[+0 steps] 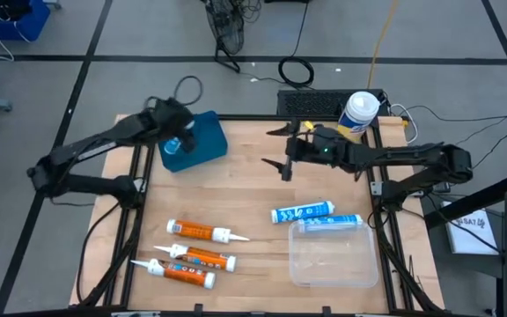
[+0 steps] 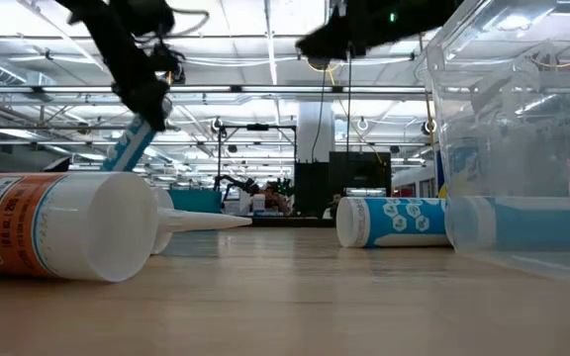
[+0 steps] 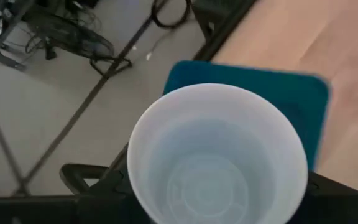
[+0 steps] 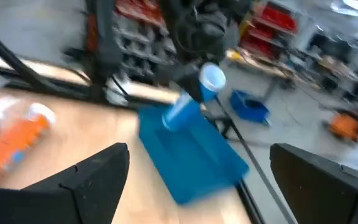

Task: Pick & place silicon tubes, Sealant and Lysol wipes
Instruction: Put the top blue sealant into the blue bin

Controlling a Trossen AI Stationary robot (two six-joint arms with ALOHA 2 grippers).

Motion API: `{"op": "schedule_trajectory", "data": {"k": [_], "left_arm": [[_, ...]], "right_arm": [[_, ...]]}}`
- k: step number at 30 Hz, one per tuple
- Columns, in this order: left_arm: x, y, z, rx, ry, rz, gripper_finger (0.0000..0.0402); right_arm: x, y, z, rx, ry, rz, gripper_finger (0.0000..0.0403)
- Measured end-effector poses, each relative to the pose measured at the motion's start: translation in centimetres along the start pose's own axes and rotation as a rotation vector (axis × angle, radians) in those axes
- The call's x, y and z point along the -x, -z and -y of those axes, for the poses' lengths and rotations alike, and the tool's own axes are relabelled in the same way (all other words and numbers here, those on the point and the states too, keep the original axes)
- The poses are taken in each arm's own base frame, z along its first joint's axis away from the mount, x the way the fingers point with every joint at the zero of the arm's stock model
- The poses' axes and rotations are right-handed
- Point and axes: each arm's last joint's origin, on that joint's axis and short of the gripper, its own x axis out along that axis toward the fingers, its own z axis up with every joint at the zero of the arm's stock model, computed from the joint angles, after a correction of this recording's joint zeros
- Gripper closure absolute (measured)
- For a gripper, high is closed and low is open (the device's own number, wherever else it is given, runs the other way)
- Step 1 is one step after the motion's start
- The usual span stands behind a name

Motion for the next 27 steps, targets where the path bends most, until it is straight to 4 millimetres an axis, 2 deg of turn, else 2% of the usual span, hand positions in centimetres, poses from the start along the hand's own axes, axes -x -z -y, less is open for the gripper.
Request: {"op": "schedule_trajectory", "data": {"k": [5,9,15,19,23,25,27], "left_arm": [[-3.6,-1.1,0.6,-0.074,0.019,-0.145,0.0186],[-5.5,-2.3,0.9,-0.128,-0.017,-0.222,0.0186],[-7.5,-3.8,1.2,-0.169,-0.045,-0.267,0.0186],[-8.6,-3.6,1.6,-0.224,-0.043,-0.315,0.0186],[-9.5,-3.2,1.6,-0.273,-0.128,-0.380,0.0186],[-9.7,-3.2,1.6,-0.279,-0.175,-0.395,0.0165],[-9.7,-3.2,1.5,-0.271,-0.209,-0.399,0.0111]], "right_arm": [[0.3,2.1,-0.6,-0.013,0.013,-0.016,0.0039],[0.7,3.9,-1.2,-0.024,0.017,-0.004,0.0039],[1.1,5.1,-1.5,-0.029,0.027,0.015,0.0039],[1.2,5.5,-1.6,-0.029,0.025,0.008,0.0039],[1.2,5.8,-1.7,-0.028,0.022,0.001,0.0039],[1.2,5.7,-1.7,-0.026,0.023,0.001,0.0039],[1.2,5.8,-1.7,-0.020,0.021,-0.003,0.0039]]}}
